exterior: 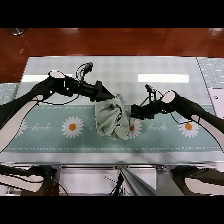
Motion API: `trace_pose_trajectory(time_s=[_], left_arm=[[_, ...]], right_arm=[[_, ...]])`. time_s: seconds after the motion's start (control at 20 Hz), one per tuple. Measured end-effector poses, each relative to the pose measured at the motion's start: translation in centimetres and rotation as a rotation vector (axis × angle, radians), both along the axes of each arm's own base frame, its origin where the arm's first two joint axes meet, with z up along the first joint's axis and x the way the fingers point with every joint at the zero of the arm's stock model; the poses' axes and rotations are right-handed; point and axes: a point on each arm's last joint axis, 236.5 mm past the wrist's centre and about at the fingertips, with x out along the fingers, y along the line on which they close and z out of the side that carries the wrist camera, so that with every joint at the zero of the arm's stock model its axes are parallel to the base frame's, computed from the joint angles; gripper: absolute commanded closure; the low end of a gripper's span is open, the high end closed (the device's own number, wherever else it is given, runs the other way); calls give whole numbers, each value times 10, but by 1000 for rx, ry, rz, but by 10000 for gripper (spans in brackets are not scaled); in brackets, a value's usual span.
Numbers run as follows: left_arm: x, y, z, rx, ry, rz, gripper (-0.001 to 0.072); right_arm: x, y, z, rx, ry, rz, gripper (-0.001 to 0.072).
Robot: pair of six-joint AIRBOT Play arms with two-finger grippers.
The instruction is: Fold the shirts.
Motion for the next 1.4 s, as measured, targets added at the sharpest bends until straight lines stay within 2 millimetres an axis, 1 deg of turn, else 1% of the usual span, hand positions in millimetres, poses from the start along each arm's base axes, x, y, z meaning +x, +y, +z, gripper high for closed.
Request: trace_pose_trajectory(time_s=[0.05,0.1,0.15,0.2,0.25,0.3,0.35,0.4,0.45,0.5,0.55,0.6,0.65,0.7,0.75,0.85,0.9,0.95,1.0,1.05,1.1,1.2,1.25,1.3,1.4], left_arm=[[0,0,0,-1,0,1,683],[2,2,4,-4,-9,6,684],[8,3,14,-21,-30,20,684],[18,5,30,-51,-66,48,684],[31,9,55,-89,-120,85,684],[47,16,82,-122,-186,130,685],[64,26,115,-148,-270,184,685],[77,38,146,-163,-349,226,685],[87,52,181,-174,-436,271,686],[92,68,217,-171,-528,306,685],[92,83,246,-146,-609,333,685],[91,99,271,-99,-686,368,686],[88,119,296,-29,-764,410,685],[83,140,315,61,-835,457,685],[77,161,334,147,-896,515,685],[52,199,374,300,-1031,627,685],[35,215,395,364,-1097,685,685],[15,227,413,416,-1158,727,685],[-7,238,433,464,-1225,777,685],[-28,247,448,505,-1278,822,684],[-50,257,462,554,-1325,871,684],[-92,273,480,625,-1384,952,684],[-110,276,485,644,-1404,979,684],[-128,279,485,671,-1407,991,684],[-154,281,481,704,-1395,1002,683]], right_arm=[[2,0,3,0,-10,14,691],[9,0,8,1,-28,25,692],[19,0,20,5,-58,36,692],[32,-2,37,10,-96,46,692],[49,-6,58,12,-148,51,692],[72,-12,90,13,-226,49,693],[94,-19,125,13,-304,37,692],[115,-27,170,15,-400,27,692],[131,-35,222,17,-509,21,693],[138,-43,273,8,-616,21,692],[138,-52,327,-14,-733,25,692],[132,-61,375,-44,-843,23,692],[119,-72,424,-78,-958,14,693],[102,-83,464,-118,-1057,-1,692],[81,-95,501,-158,-1153,-23,692],[33,-115,558,-226,-1307,-68,692],[10,-123,579,-251,-1366,-88,692],[-14,-131,597,-275,-1424,-110,692],[-36,-137,611,-293,-1468,-127,692],[-57,-142,622,-303,-1505,-140,692],[-77,-145,628,-313,-1531,-146,692],[-107,-150,632,-327,-1549,-152,692],[-120,-152,629,-335,-1540,-150,692],[-129,-154,625,-340,-1522,-150,692],[-144,-161,616,-351,-1481,-170,692]])
